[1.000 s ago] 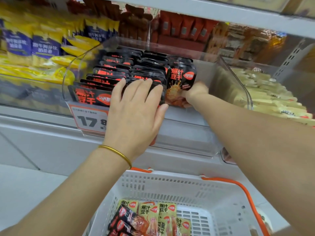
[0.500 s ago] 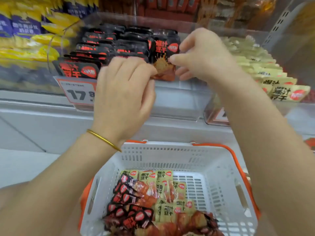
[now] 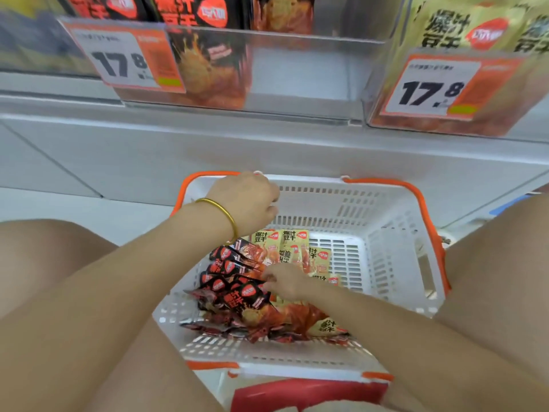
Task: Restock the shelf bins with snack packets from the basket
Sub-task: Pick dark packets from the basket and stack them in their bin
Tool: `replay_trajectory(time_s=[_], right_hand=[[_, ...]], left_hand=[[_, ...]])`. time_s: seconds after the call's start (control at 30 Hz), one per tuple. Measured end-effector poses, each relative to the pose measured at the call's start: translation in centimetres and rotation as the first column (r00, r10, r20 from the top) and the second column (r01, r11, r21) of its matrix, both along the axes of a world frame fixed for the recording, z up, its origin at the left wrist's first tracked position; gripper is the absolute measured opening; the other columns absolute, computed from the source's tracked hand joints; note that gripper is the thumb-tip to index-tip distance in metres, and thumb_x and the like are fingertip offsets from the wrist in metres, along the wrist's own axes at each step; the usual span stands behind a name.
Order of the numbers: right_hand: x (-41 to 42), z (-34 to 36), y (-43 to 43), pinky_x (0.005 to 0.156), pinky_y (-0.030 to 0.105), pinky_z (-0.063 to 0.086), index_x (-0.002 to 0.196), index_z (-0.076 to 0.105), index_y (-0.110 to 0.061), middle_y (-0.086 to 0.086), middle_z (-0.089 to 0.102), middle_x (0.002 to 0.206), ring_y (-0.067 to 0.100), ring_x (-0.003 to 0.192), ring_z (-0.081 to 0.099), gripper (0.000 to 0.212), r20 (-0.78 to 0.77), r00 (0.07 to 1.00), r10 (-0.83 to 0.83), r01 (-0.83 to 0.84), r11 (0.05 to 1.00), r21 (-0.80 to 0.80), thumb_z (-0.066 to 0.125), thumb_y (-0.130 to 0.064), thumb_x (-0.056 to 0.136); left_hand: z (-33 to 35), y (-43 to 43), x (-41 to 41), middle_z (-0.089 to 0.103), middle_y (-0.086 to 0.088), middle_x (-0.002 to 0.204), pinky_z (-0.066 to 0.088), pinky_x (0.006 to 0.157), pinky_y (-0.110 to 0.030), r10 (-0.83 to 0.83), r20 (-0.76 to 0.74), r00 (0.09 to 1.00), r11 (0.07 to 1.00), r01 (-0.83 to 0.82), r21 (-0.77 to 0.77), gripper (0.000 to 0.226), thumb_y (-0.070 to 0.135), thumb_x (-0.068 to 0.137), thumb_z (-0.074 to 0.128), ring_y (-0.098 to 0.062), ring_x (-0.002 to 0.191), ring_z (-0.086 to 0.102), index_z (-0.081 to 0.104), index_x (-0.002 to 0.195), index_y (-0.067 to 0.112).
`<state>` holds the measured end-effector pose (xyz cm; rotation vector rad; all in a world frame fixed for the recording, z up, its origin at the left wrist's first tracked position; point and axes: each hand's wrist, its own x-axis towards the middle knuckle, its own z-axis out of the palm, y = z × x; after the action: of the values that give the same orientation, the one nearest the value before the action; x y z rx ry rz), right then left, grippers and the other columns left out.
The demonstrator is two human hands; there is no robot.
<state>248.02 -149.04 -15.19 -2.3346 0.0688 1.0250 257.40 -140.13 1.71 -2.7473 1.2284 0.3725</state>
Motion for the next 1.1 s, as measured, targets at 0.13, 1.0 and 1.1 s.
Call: replay_trajectory(time_s=[0.13, 1.0, 1.1], right_hand=[[-0.3, -1.5, 0.8, 0.065, 0.031, 0.037, 0.073, 0.049, -0.013, 0.007, 0.050, 0.078, 0.020, 0.075, 0.044, 0.024, 0.054, 0.996, -0.076, 0.076, 0.997, 0.010, 0.057, -0.019, 0.094], [5.0, 28.9, -7.8, 0.070, 0.035, 0.054, 0.086, 0.065, -0.014, 0.006, 0.069, 0.081, 0.020, 0.075, 0.064, 0.011, 0.343, 0.733, -0.588, 0.271, 0.714, 0.645, 0.069, -0.008, 0.078], [9.1, 33.7, -8.3, 0.077, 0.046, 0.058, 0.087, 0.067, -0.013, 0.012, 0.071, 0.090, 0.027, 0.084, 0.069, 0.014, 0.645, 0.421, -0.637, 0.289, 0.769, 0.571, 0.073, -0.009, 0.076]], left_hand=[[0.0, 0.1, 0.4, 0.055, -0.010, 0.129, 0.048, 0.089, -0.041, 0.016, -0.017, 1.000, 1.000, -0.016, 0.025, 0.030, 0.030, 0.095, 0.043, -0.029, 0.110, 0.054, 0.059, 0.118, 0.018], [12.2, 1.1, 4.0, 0.057, 0.005, 0.076, 0.046, 0.069, -0.022, 0.161, -0.210, 0.964, 0.365, -0.256, -0.895, 0.017, 0.012, 0.086, 0.063, -0.007, 0.067, 0.054, 0.059, 0.102, 0.016], [14.8, 1.5, 6.6, 0.063, -0.003, 0.104, 0.044, 0.089, -0.031, 0.350, 0.164, 0.922, 0.434, -0.004, -0.901, 0.029, 0.023, 0.086, 0.052, -0.019, 0.099, 0.058, 0.059, 0.111, 0.011]])
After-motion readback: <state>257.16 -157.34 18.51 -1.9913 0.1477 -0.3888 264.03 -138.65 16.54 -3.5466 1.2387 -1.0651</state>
